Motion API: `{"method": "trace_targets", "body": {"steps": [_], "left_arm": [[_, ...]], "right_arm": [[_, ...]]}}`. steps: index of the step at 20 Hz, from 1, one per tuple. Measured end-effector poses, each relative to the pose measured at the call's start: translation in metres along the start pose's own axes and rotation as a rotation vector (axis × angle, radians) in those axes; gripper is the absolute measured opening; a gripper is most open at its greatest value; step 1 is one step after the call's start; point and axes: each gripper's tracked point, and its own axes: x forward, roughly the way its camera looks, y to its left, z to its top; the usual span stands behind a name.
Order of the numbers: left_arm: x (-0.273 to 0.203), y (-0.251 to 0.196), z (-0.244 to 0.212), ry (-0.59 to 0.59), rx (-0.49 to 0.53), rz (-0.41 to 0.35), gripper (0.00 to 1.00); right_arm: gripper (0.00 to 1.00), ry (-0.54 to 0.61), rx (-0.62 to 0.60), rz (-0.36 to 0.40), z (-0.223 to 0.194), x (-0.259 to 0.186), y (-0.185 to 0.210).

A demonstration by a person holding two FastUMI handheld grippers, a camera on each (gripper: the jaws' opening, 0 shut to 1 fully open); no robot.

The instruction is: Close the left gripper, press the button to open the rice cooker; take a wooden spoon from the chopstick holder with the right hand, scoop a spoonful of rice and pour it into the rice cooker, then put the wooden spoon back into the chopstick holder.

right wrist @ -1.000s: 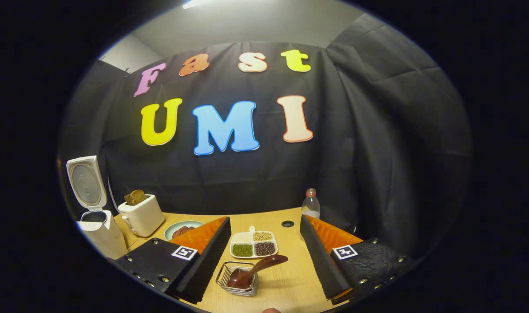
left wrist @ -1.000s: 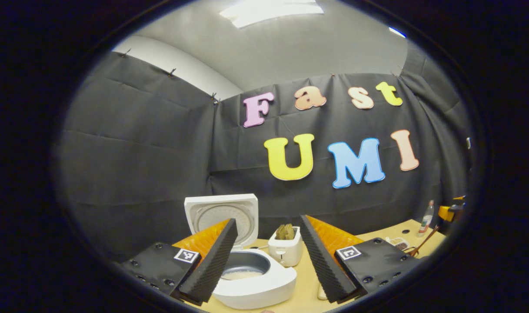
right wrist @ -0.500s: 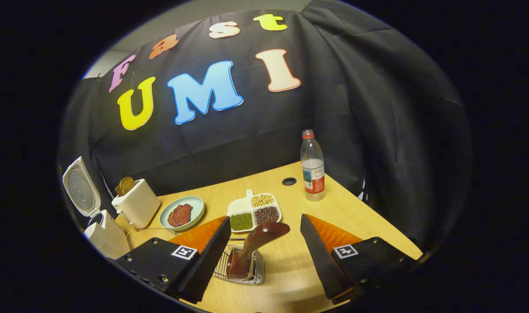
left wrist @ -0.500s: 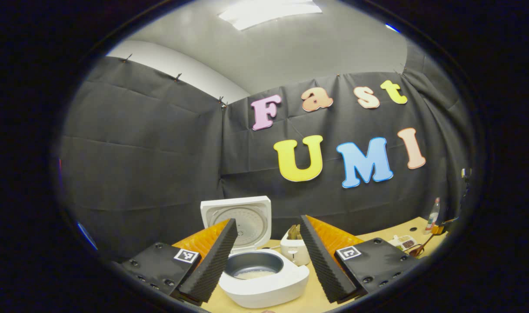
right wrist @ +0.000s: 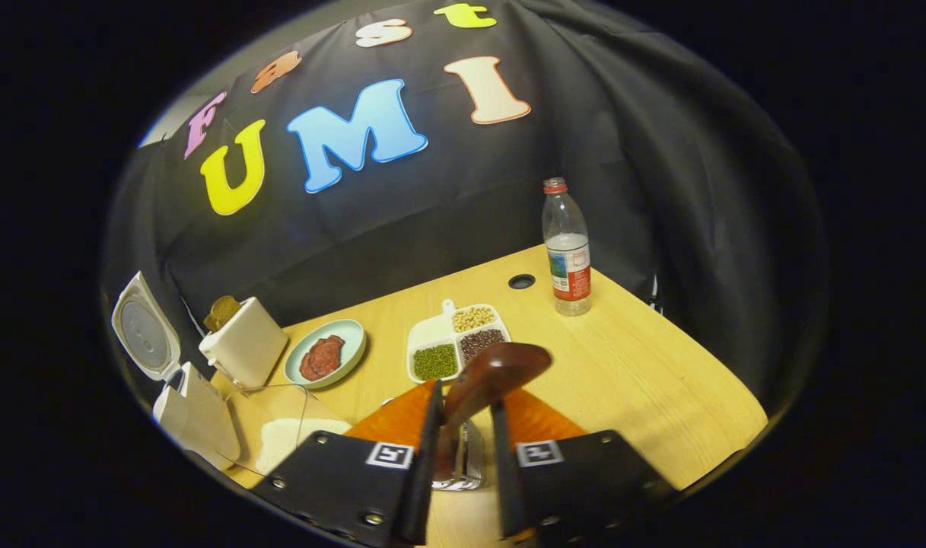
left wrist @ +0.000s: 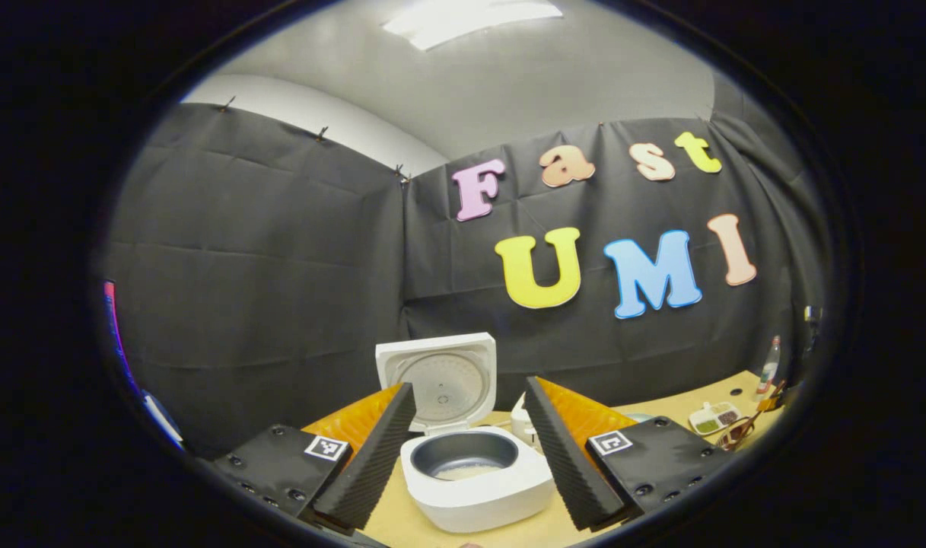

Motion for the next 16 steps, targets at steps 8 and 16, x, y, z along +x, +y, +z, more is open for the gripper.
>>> {"method": "trace_targets", "body": {"steps": [8, 16], "left_arm": [[0.001, 0.019, 0.001, -0.006, -0.027, 0.016, 0.94], [0.002, 0.033, -0.007, -0.004, -0.055, -0.007, 0.99]], "right_arm": [[0.11, -0.061, -0.057, 0.048, 0.033, -0.022, 0.032], [0.11, -0.182, -0.034, 0.097, 0.087, -0.060, 0.073]]}}
